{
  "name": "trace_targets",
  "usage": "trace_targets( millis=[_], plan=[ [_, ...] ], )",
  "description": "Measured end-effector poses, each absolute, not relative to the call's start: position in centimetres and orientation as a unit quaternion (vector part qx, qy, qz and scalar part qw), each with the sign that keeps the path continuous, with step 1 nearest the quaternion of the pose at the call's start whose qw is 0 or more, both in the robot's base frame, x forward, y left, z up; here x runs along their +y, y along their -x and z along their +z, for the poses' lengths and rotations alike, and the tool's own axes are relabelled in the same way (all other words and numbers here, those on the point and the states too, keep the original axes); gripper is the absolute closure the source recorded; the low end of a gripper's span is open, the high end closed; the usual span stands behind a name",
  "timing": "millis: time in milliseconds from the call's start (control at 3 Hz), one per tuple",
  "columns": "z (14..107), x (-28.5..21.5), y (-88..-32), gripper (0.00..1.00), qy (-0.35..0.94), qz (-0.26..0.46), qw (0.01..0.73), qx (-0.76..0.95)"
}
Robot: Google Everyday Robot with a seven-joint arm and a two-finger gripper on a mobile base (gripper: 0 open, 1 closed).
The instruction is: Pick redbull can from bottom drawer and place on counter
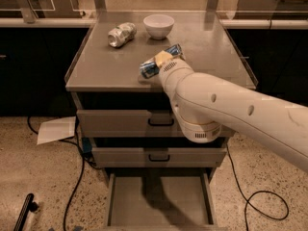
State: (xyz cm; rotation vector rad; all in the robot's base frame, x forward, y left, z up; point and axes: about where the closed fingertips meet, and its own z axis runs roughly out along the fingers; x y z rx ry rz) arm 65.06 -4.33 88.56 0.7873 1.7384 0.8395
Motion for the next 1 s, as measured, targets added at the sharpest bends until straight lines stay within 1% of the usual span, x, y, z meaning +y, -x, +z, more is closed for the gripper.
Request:
trace_targets(
  millis=[333, 667, 1000],
  plan=[
    [88.57, -4.33, -65.06, 0.11, -0.326, 0.348, 0.504, 0.72],
    [88.57, -4.33, -65.06, 0.0, -0.326, 0.348, 0.504, 0.72],
    [88.57, -4.33, -65.06, 0.0, -0.326, 0.348, 0.504, 0.72]
  ],
)
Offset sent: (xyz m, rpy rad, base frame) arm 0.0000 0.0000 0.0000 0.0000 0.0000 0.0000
